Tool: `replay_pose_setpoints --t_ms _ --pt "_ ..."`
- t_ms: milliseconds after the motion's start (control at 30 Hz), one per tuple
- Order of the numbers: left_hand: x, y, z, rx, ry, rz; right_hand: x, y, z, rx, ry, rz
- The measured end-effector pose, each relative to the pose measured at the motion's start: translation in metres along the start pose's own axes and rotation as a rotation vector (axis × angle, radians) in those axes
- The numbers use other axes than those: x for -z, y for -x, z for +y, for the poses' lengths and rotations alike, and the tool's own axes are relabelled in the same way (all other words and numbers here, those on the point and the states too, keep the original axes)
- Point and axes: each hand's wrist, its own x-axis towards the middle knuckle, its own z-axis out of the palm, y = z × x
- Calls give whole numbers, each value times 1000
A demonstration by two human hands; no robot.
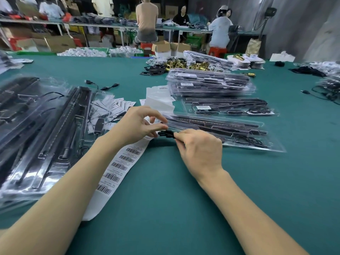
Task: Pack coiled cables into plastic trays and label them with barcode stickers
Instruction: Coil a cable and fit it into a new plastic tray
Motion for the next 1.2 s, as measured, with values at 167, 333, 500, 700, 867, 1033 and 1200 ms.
replay_pose_setpoints --t_ms 167,333,500,700,867,1033,1200 --pt "-2 3 0 -4 -1 24 -1 2 6 -14 18 -185" --pt "-5 8 -1 -11 -133 191 4 4 8 27 63 -247" --pt "-5 9 -8 103 -147 294 5 3 11 39 120 -235" --pt "-12 12 -14 112 -98 194 4 -1 15 62 102 -260" --pt "-9 17 -17 -92 -242 -58 4 0 12 33 127 -329" --pt "-20 14 -9 -242 -498 -245 6 5 6 37 112 -408" --pt "-26 13 -2 -201 -567 -206 9 9 -6 14 233 -642"
